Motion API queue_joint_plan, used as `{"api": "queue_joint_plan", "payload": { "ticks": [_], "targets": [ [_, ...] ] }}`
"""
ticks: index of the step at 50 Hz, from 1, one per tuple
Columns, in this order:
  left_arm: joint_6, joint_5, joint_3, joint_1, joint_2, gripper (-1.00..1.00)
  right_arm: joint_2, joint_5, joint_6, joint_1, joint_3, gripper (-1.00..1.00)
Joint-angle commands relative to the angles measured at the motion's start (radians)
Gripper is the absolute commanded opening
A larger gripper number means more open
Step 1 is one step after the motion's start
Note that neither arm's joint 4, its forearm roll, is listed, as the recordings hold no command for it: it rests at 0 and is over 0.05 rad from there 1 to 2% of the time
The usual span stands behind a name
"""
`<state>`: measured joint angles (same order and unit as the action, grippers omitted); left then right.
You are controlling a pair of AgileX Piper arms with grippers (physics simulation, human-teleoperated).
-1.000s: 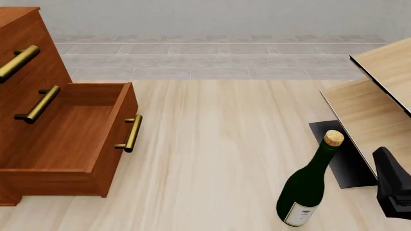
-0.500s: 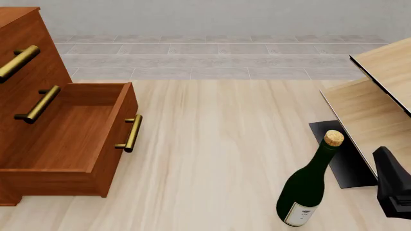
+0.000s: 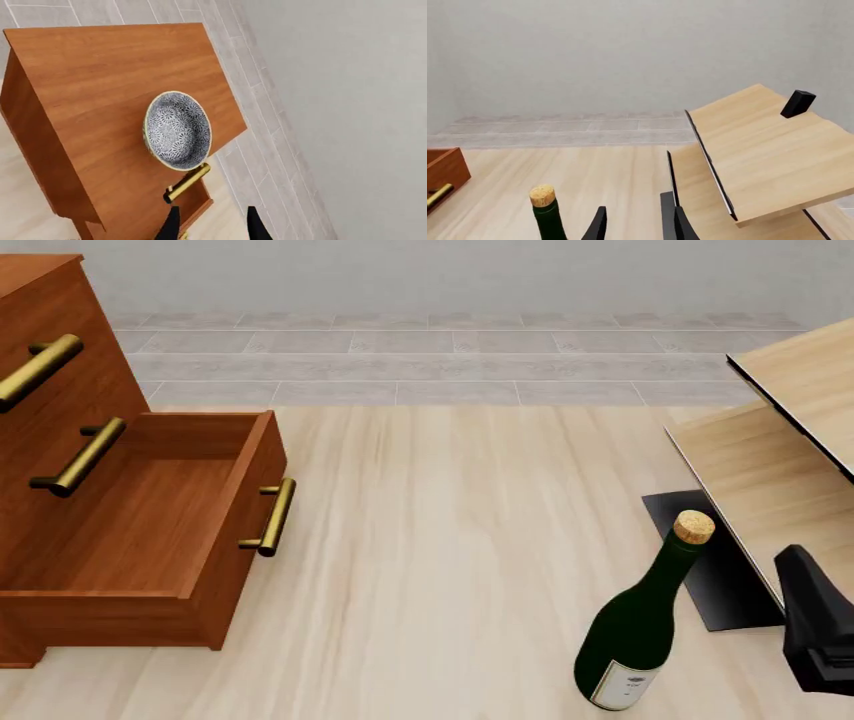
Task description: Put the bowl on top of the cabinet.
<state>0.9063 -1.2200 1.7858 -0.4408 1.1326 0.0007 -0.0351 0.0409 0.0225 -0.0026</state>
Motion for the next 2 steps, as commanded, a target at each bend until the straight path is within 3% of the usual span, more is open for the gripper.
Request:
{"api": "queue_joint_plan", "payload": {
  "ticks": [1,2],
  "targets": [
    [0.031,0.000,0.004,0.043,-0.043,1.00,0.000,0.002,-0.003,0.000,0.000,1.00],
    [0.032,0.000,0.003,0.040,-0.046,1.00,0.000,0.002,-0.004,0.000,0.000,1.00]
  ]
}}
